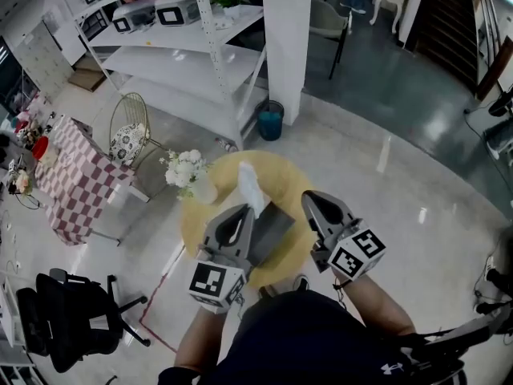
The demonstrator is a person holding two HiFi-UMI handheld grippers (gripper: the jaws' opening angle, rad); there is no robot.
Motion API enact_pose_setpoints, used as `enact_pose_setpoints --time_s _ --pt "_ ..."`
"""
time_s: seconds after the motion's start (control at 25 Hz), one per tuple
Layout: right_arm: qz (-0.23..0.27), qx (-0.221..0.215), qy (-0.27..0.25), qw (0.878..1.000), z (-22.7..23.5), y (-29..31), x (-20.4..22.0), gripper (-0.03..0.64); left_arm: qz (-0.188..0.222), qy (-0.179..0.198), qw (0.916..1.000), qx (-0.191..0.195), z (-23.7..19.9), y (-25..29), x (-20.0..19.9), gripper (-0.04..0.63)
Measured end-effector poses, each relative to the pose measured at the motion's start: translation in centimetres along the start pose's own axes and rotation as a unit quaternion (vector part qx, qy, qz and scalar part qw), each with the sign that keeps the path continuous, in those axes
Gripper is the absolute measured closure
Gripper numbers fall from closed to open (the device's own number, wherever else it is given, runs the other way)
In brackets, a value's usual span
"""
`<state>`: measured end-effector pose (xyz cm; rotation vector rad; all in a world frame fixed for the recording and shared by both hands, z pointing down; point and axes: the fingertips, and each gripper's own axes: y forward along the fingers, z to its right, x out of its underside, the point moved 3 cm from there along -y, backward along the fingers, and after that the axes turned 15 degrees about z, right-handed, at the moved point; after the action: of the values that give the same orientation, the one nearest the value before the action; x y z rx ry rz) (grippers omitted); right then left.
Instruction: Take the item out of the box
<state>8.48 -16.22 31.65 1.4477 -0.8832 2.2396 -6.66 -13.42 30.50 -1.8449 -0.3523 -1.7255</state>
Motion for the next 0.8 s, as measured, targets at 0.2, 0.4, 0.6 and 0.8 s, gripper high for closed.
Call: enact_pose_setpoints --time_s 0.2,0.4,0.6,0.8 --pt "0.023 -0.016 0.000 1.000 -0.9 0.2 -1.5 0.604 0.027 0.003 0.9996 -0.003 0.3 -0.3 -1.5 0.577" --pt "0.026 -0.012 -0.001 1.000 -1.1 -0.1 -2.0 0.604 0.046 0.011 0.9988 -0.016 0.2 -0.8 -2.3 0.577" --pt "0.014 -0.007 -0.013 1.000 -0.5 0.8 -1.0 0.604 0.039 0.005 0.9986 -0.034 -1.4 -1.2 -0.9 0.577" --pt "0.004 -0.005 -0.019 1.000 -0.4 1.5 -0.5 0.604 0.022 -0.003 0.9987 -0.045 -2.5 -1.6 0.3 0.577"
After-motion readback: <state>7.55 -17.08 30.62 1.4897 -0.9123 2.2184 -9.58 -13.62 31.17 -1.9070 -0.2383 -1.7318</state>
